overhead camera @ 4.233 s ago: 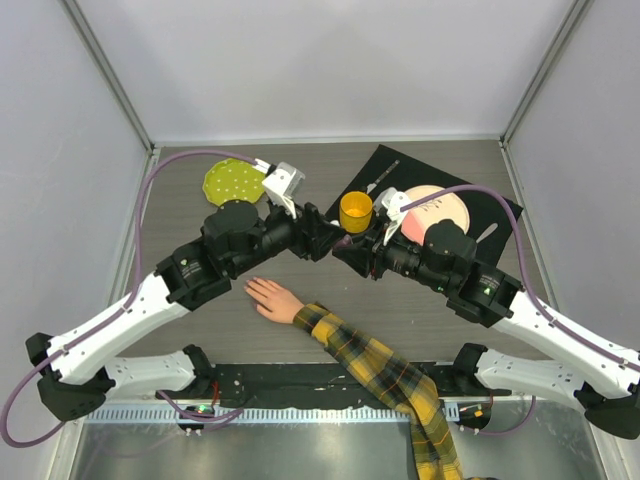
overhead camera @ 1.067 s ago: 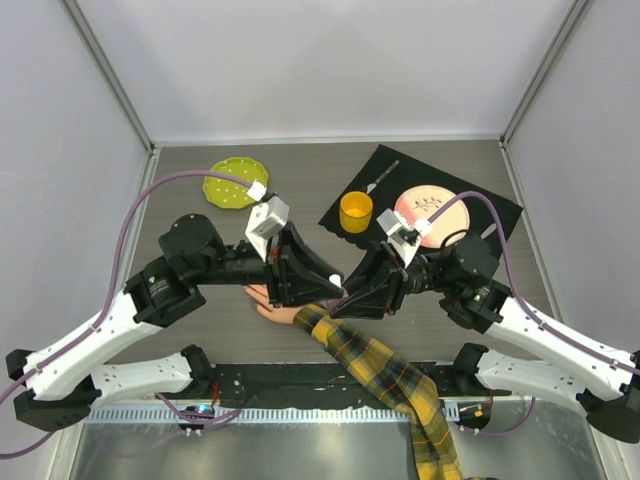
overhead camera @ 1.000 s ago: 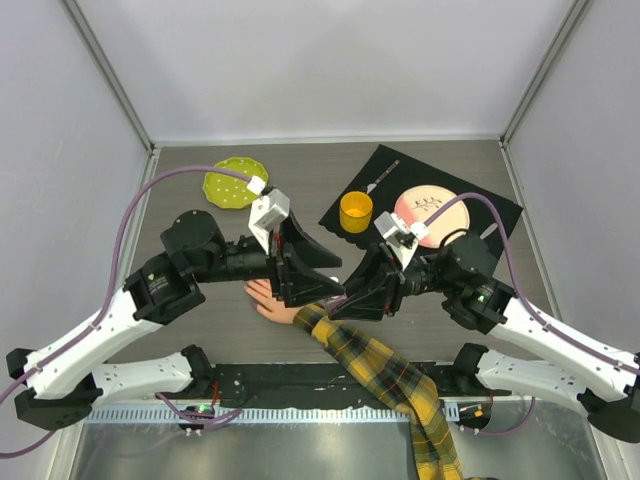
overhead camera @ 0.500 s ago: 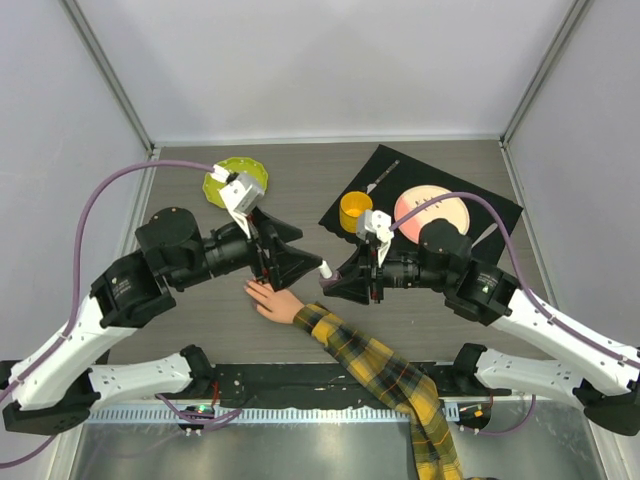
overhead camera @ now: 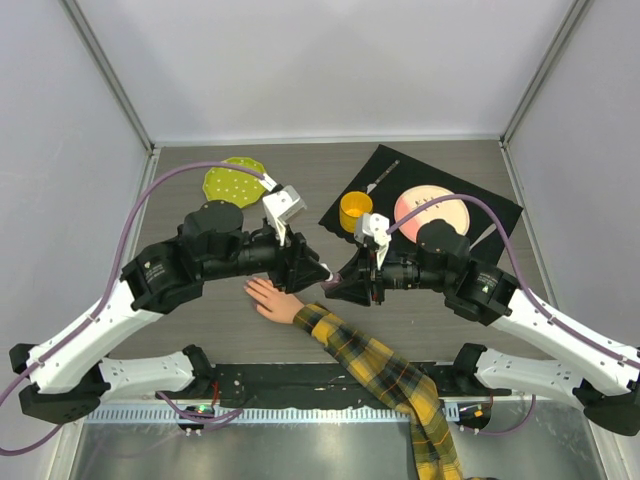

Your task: Paint the nails

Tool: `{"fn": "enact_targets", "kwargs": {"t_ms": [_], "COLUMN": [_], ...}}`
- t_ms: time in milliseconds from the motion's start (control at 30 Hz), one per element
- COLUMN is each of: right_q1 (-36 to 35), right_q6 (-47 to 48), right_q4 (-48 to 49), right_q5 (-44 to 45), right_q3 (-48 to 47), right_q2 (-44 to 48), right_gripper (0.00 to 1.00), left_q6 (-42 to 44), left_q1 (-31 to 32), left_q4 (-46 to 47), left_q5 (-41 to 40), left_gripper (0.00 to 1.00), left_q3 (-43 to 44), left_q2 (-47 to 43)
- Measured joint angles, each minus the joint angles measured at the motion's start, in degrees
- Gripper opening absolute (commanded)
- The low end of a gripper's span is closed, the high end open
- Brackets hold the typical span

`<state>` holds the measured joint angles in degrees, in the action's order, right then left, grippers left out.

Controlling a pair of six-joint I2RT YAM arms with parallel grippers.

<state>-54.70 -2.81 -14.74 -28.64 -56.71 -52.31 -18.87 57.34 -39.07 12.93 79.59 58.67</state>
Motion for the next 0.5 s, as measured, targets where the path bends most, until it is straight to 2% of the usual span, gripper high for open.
{"fn": "enact_targets", "kwargs": {"t_ms": [133, 500], "right_q1": [-0.11, -0.74], "right_q6": [0.15, 0.87], "right_q4": [-0.15, -0.33], "right_q5": [-0.02, -0.17], "right_q3": [0.00, 0.00], "right_q2": [0.00, -0.02], "right_gripper": [0.01, 0.01], "left_q6": [0.28, 0.28], "left_q1": [-0.02, 0.00], "left_q4": [-0.33, -0.70], "left_q5": [0.63, 4.74], "left_gripper": [0.43, 0.39], "left_q3": [0.17, 1.95], "left_q2": [-0.04, 1.11]}}
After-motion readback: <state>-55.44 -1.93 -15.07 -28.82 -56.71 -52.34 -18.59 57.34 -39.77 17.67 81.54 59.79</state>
